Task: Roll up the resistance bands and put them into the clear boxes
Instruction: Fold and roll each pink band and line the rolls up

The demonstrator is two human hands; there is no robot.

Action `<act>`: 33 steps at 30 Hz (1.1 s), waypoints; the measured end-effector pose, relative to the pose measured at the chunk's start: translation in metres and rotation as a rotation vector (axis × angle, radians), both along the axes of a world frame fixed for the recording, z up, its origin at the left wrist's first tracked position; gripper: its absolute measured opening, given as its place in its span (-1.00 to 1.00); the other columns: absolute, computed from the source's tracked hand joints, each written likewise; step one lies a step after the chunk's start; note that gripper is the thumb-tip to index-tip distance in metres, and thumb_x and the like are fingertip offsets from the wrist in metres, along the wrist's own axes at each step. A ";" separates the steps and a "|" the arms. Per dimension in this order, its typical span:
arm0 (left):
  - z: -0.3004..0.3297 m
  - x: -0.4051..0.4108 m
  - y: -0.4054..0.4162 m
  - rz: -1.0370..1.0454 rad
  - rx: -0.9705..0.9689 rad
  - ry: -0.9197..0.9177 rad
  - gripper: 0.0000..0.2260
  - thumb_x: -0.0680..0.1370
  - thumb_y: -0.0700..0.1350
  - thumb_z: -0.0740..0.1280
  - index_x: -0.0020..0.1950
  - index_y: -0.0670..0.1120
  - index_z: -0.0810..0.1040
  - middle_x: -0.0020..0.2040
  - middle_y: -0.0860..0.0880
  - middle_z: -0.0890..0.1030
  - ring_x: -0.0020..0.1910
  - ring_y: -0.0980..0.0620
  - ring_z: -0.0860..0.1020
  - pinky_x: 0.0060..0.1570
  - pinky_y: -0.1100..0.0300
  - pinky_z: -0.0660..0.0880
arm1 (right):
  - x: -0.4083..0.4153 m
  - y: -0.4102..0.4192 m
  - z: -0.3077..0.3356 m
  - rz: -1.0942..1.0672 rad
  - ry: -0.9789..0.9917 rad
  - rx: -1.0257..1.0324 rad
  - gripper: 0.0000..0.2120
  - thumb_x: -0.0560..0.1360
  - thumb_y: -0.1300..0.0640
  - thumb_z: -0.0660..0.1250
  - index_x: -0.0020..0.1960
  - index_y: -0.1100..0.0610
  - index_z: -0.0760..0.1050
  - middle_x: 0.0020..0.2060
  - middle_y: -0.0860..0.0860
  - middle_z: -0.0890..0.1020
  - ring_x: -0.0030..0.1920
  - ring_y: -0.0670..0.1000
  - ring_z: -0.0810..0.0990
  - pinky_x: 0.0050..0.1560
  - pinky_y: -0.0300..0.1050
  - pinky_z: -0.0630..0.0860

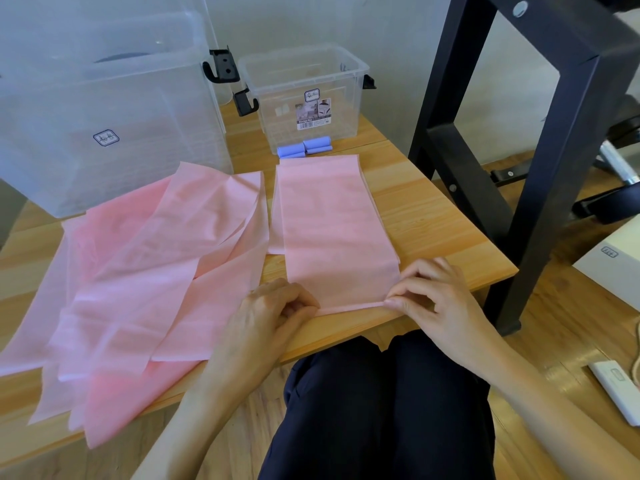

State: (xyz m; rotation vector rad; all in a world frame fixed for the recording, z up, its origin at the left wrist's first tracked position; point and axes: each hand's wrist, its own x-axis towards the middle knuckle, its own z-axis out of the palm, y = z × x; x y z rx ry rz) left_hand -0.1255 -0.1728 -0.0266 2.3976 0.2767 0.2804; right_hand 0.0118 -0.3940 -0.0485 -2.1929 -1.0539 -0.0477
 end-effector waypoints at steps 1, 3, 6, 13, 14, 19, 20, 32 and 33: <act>0.003 0.000 0.001 0.010 -0.014 0.026 -0.91 0.53 -0.03 0.39 -0.15 0.14 0.61 -0.15 0.19 0.59 -0.06 0.15 0.54 -0.09 0.25 0.48 | 0.000 0.000 0.003 -0.009 0.037 -0.025 -0.72 0.50 -0.17 0.26 -0.16 -0.01 0.62 -0.16 -0.17 0.49 -0.01 -0.10 0.38 0.10 -0.23 0.26; 0.007 0.001 0.004 0.055 -0.035 0.078 -0.92 0.49 -0.01 0.44 -0.20 0.13 0.61 -0.20 0.21 0.59 -0.10 0.19 0.54 -0.12 0.24 0.50 | 0.000 0.002 0.010 -0.029 0.093 -0.069 -0.76 0.46 -0.15 0.31 -0.20 0.00 0.60 -0.18 -0.15 0.49 0.00 -0.12 0.37 0.08 -0.28 0.22; 0.010 0.004 0.006 0.105 -0.037 0.122 -0.90 0.44 0.01 0.49 -0.24 0.12 0.60 -0.28 0.18 0.59 -0.18 0.19 0.53 -0.16 0.21 0.51 | -0.001 0.010 0.020 -0.074 0.107 -0.174 -0.81 0.45 -0.09 0.40 -0.24 0.01 0.57 -0.21 -0.14 0.49 -0.03 -0.11 0.36 0.08 -0.18 0.22; 0.000 0.003 0.005 -0.048 0.134 -0.067 -0.89 0.52 0.01 0.35 -0.10 0.17 0.68 -0.14 0.22 0.52 -0.10 0.14 0.50 -0.09 0.20 0.44 | -0.005 0.012 0.019 -0.109 -0.043 -0.128 -0.84 0.40 0.00 0.48 -0.21 -0.03 0.50 -0.21 -0.20 0.43 -0.05 -0.11 0.31 0.00 -0.15 0.22; -0.003 0.000 0.004 -0.070 0.192 -0.104 -0.83 0.54 0.04 0.29 -0.05 0.16 0.69 -0.13 0.22 0.51 -0.10 0.14 0.48 -0.08 0.22 0.40 | -0.006 0.011 0.014 -0.069 -0.091 -0.084 -0.86 0.40 0.03 0.47 -0.21 0.01 0.52 -0.21 -0.21 0.42 -0.07 -0.12 0.31 -0.02 -0.15 0.26; -0.015 -0.007 0.000 -0.060 0.298 -0.210 -0.75 0.54 -0.04 0.24 0.01 0.05 0.72 -0.11 0.16 0.55 -0.13 0.10 0.50 -0.08 0.24 0.37 | -0.005 0.004 -0.005 0.014 -0.228 -0.003 -0.79 0.53 0.00 0.28 -0.18 0.10 0.56 -0.21 -0.13 0.51 -0.12 -0.08 0.36 -0.07 -0.07 0.30; -0.017 -0.008 -0.001 -0.052 0.292 -0.212 -0.76 0.54 -0.06 0.24 0.01 0.04 0.72 -0.10 0.16 0.55 -0.12 0.11 0.51 -0.07 0.22 0.40 | -0.004 0.002 -0.007 0.024 -0.231 0.003 -0.76 0.54 -0.02 0.27 -0.17 0.10 0.58 -0.20 -0.12 0.53 -0.11 -0.07 0.39 -0.06 -0.07 0.31; -0.008 -0.001 0.006 0.009 0.130 -0.061 -0.91 0.56 -0.05 0.37 -0.14 0.11 0.61 -0.17 0.24 0.51 -0.10 0.24 0.49 -0.11 0.37 0.36 | 0.002 0.005 0.008 -0.009 0.068 -0.056 -0.72 0.49 -0.18 0.27 -0.21 -0.01 0.56 -0.22 -0.15 0.49 -0.07 -0.10 0.38 0.09 -0.12 0.26; -0.006 0.000 0.006 0.020 0.126 -0.035 -0.90 0.55 -0.06 0.38 -0.15 0.11 0.60 -0.19 0.22 0.53 -0.10 0.24 0.49 -0.15 0.39 0.35 | 0.002 0.007 0.014 -0.019 0.091 -0.098 -0.76 0.47 -0.16 0.30 -0.24 -0.02 0.54 -0.23 -0.14 0.49 -0.07 -0.10 0.38 0.10 -0.12 0.26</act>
